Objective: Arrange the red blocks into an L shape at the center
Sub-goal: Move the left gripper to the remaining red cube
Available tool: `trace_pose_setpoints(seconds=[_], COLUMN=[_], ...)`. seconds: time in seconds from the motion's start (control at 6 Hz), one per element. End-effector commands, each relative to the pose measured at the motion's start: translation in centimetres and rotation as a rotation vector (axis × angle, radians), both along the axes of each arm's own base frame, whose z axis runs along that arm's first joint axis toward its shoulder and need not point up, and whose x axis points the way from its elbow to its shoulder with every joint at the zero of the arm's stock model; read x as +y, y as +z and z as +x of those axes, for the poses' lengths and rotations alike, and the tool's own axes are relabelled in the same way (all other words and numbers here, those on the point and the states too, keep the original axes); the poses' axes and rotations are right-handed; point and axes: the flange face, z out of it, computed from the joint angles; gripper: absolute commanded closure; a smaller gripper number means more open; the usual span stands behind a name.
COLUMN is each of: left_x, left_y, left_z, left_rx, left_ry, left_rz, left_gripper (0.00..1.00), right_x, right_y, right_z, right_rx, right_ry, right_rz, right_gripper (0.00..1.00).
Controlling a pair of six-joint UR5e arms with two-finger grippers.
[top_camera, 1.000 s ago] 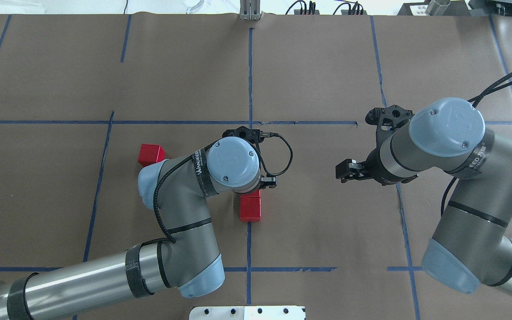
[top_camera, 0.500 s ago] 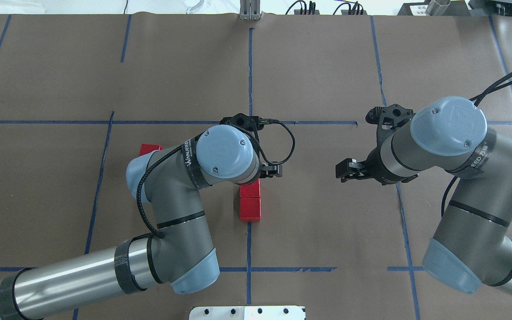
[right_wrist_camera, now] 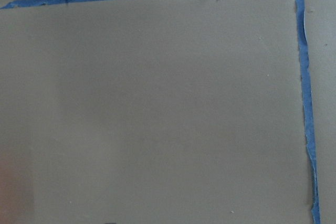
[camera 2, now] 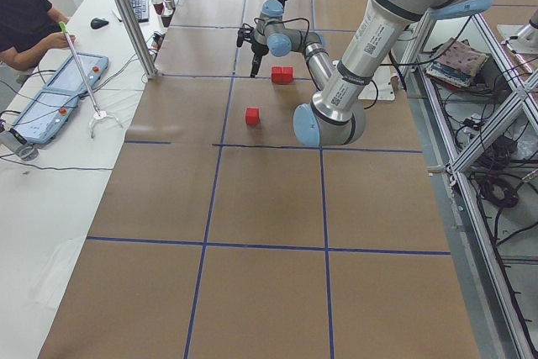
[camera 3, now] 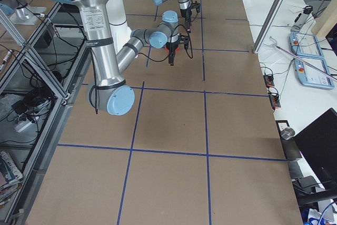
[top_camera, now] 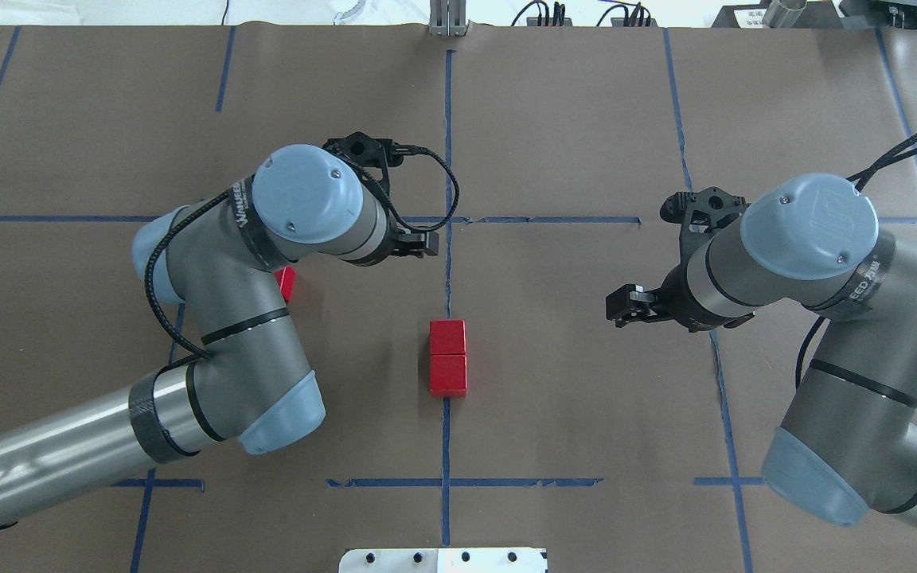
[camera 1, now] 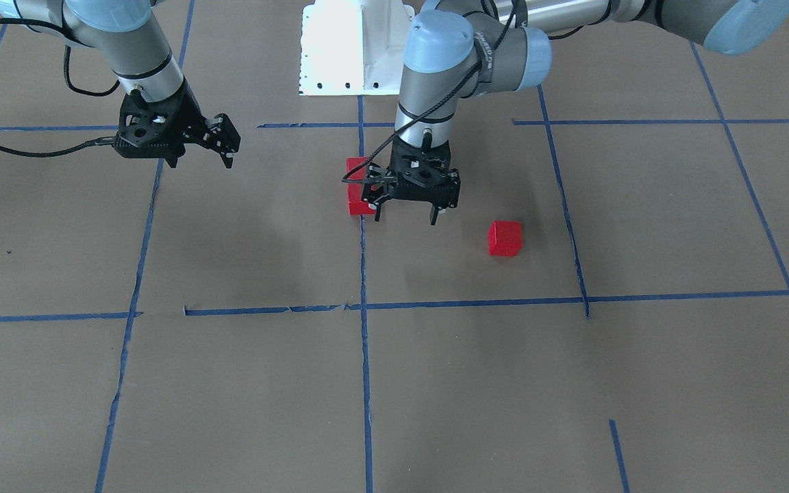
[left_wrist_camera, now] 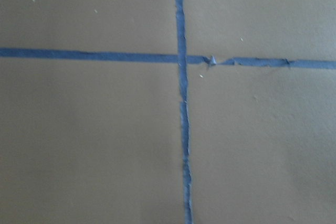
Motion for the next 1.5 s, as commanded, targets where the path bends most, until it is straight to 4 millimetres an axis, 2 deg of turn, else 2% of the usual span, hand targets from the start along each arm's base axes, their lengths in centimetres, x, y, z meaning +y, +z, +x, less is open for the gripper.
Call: trace_pose_setpoints(seconds=[0.0,0.17,0.5,0.67,1.33], left_x=[-3.5,-4.9,-4.9,-5.0,-2.9], left_y=[6.1,9.7,11.7,13.1,13.4], left_z=[-5.5,-8.5,-8.4,-7.4,-4.9], left_rx=[-0.031,-0.026,-0.051,-0.072,-0.082], left_ry=[0.078,0.106,0.117,0.125,0.17], left_rz=[-0.083,-0.149,-0.168,-0.188,-0.19], left_gripper=[0.0,0.01,0.01,0.01,0.01], right_x=[0.0,0.0,0.1,0.1,0.1], right_y=[0.1,0.2,0.1,0.1,0.0], right_z=[0.1,0.0,0.0,0.0,0.0], right_rx=[0.003,0.004,0.004,0.004,0.002], right_ry=[0.002,0.001,0.003,0.003,0.002], right_rz=[-0.001,-0.001,0.004,0.004,0.003], right_gripper=[0.0,0.0,0.0,0.0,0.0])
